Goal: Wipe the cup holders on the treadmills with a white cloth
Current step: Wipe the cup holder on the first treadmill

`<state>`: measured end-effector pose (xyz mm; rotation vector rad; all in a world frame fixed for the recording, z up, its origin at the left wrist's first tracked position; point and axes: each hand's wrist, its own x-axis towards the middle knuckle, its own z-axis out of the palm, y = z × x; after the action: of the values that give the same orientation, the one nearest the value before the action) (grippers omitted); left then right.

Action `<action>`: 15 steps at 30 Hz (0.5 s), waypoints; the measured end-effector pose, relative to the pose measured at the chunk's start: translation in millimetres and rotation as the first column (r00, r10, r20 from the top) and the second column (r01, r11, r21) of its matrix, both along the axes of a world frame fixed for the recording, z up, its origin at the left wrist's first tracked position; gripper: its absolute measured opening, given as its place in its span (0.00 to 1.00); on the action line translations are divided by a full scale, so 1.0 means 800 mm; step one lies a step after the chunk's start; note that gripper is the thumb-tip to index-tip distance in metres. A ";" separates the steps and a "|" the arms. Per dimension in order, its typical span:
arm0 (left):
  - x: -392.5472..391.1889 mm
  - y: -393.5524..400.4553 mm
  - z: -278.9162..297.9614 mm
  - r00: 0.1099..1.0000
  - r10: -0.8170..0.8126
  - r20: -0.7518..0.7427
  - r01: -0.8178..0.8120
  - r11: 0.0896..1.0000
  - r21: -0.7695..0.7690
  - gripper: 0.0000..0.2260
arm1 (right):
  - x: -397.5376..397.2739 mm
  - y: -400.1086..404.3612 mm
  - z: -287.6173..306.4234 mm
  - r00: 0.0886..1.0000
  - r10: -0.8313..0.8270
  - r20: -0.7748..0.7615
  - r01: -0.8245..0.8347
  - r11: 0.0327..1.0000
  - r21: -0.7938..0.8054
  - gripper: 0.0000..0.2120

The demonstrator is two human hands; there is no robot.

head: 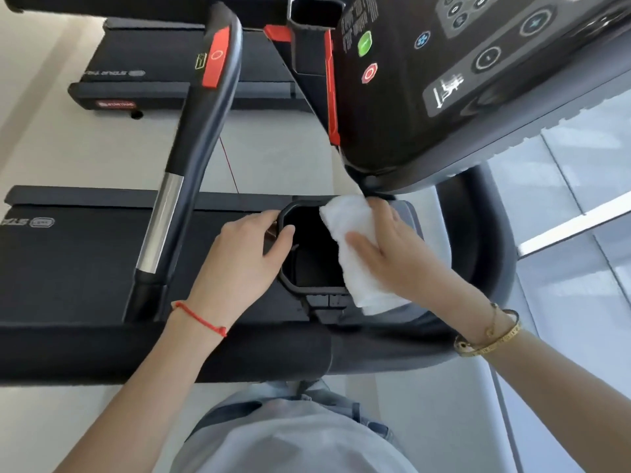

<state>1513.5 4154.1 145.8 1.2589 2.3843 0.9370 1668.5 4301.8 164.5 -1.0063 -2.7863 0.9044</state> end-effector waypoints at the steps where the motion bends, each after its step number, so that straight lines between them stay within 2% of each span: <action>1: 0.001 0.000 -0.001 1.000 0.012 0.016 -0.012 1.000 0.013 0.13 | -0.007 0.006 0.000 0.999 0.034 0.006 -0.034 0.999 0.024 0.22; 4: 0.003 0.000 0.000 0.999 0.028 0.047 -0.030 0.998 0.046 0.15 | -0.022 0.019 -0.001 0.986 0.149 0.076 -0.156 0.982 0.105 0.20; 7: 0.003 0.001 0.000 0.997 0.029 0.065 -0.034 0.997 0.074 0.12 | -0.021 0.024 -0.003 0.984 0.162 0.069 -0.168 0.981 0.094 0.21; 11: 0.003 0.000 -0.001 0.995 0.034 0.090 -0.044 0.993 0.106 0.11 | -0.004 0.014 -0.004 0.997 0.009 -0.079 -0.018 0.993 -0.113 0.25; 13: 0.003 -0.001 -0.002 0.995 0.032 0.095 -0.042 0.993 0.113 0.11 | 0.003 0.007 -0.002 0.993 -0.098 -0.062 0.078 0.959 -0.271 0.27; 15: 0.001 -0.001 -0.003 0.995 0.034 0.093 -0.045 0.992 0.115 0.11 | 0.005 0.003 -0.002 0.988 -0.150 -0.027 0.131 0.926 -0.355 0.26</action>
<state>1514.5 4153.3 143.1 1.1858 2.3220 1.1358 1672.3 4304.4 162.6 -1.1844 -2.5185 1.4192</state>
